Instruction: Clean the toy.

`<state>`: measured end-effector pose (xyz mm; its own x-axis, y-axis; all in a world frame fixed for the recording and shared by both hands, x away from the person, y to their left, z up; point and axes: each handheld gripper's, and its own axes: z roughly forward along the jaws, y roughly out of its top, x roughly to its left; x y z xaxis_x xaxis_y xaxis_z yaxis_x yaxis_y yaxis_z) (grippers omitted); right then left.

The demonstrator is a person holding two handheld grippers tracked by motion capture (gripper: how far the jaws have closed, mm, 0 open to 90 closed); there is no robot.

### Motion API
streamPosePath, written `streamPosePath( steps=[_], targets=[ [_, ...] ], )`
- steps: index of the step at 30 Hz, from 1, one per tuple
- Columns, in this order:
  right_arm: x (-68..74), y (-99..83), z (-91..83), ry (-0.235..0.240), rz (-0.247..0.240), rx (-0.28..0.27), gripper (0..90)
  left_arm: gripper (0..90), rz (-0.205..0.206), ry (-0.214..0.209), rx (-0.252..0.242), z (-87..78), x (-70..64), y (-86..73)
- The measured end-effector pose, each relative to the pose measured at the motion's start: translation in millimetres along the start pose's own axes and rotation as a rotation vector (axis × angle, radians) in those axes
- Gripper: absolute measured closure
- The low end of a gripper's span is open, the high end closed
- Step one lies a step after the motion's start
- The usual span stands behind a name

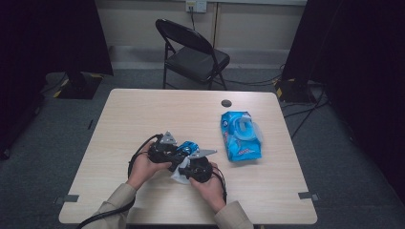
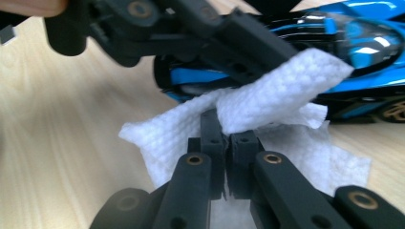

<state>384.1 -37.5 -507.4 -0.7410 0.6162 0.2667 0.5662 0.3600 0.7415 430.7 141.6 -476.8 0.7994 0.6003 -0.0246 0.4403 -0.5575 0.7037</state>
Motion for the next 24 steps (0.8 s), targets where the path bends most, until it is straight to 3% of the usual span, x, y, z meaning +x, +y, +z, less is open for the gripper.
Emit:
streamPosePath(
  steps=[5,9,24],
  targets=[
    [9.5,0.3,4.3,0.018,-0.021,0.007,87.9,42.8,0.004,0.001,0.003,-0.4,-0.1,0.0],
    [10.5,-0.5,5.1,0.035,-0.006,0.006,87.9,42.8,0.0,0.001,-0.002,-0.6,-0.5,-0.7],
    [22.9,-0.8,8.6,0.084,-0.04,0.023,87.8,42.8,-0.003,0.002,-0.006,-0.4,-0.6,-1.1]
  ],
)
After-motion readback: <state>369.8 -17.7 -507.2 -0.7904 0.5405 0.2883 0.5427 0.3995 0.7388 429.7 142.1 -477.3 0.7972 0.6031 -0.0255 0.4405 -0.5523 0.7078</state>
